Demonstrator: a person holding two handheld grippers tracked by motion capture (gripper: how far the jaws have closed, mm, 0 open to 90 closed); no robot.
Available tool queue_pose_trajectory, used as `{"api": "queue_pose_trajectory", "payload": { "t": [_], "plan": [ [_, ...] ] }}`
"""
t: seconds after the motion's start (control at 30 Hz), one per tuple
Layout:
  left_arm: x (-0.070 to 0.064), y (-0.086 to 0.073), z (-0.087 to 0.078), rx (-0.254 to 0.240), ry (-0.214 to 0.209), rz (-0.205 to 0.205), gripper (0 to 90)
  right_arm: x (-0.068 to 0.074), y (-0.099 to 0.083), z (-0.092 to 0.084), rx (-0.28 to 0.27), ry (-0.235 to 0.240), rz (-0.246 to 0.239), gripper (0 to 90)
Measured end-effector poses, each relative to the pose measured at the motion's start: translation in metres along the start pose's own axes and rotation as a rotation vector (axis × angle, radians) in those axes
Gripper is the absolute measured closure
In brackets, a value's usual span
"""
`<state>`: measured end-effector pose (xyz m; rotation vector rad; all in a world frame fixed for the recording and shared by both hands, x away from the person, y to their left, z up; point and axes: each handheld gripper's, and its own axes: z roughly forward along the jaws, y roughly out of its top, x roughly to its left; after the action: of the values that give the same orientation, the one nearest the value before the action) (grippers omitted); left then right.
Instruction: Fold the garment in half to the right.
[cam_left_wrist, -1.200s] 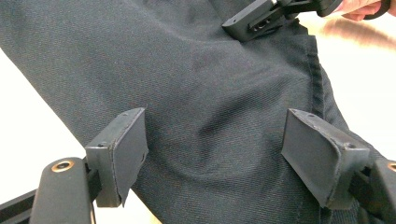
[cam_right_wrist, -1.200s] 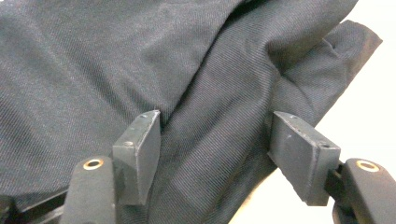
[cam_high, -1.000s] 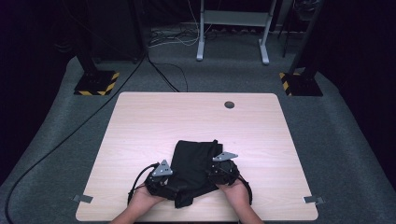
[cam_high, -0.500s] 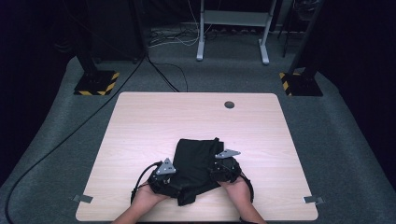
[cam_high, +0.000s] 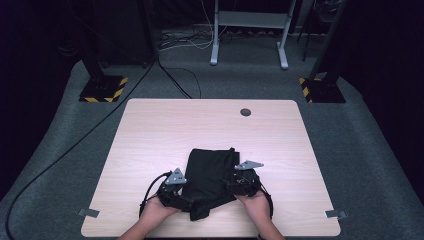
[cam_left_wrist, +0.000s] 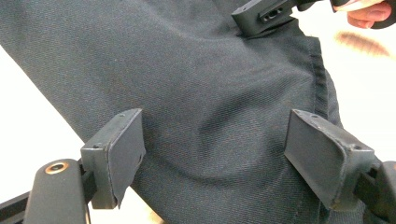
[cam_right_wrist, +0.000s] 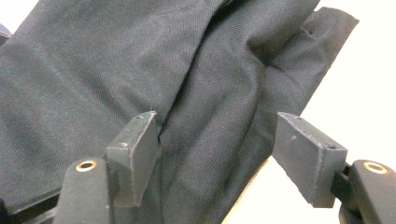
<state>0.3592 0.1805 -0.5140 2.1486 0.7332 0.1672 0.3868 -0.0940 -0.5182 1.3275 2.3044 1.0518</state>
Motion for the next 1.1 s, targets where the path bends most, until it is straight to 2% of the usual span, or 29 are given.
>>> {"api": "queue_pose_trajectory", "payload": {
  "t": [0.3,0.5,0.6,1.1],
  "plan": [
    [0.001,0.002,-0.001,0.005,0.0,0.003,18.5,0.002,0.001,-0.006,-0.01,0.008,0.0,29.3],
    [0.003,0.007,-0.003,0.009,0.002,0.009,16.0,0.005,0.004,-0.011,-0.013,0.014,-0.003,25.1],
    [0.004,0.008,-0.005,0.004,0.005,0.009,15.2,0.007,0.006,-0.014,-0.01,0.016,-0.009,22.5],
    [0.006,0.017,-0.009,-0.001,0.02,0.017,14.5,0.016,0.011,-0.024,-0.048,0.036,-0.045,20.9]
  ]
}}
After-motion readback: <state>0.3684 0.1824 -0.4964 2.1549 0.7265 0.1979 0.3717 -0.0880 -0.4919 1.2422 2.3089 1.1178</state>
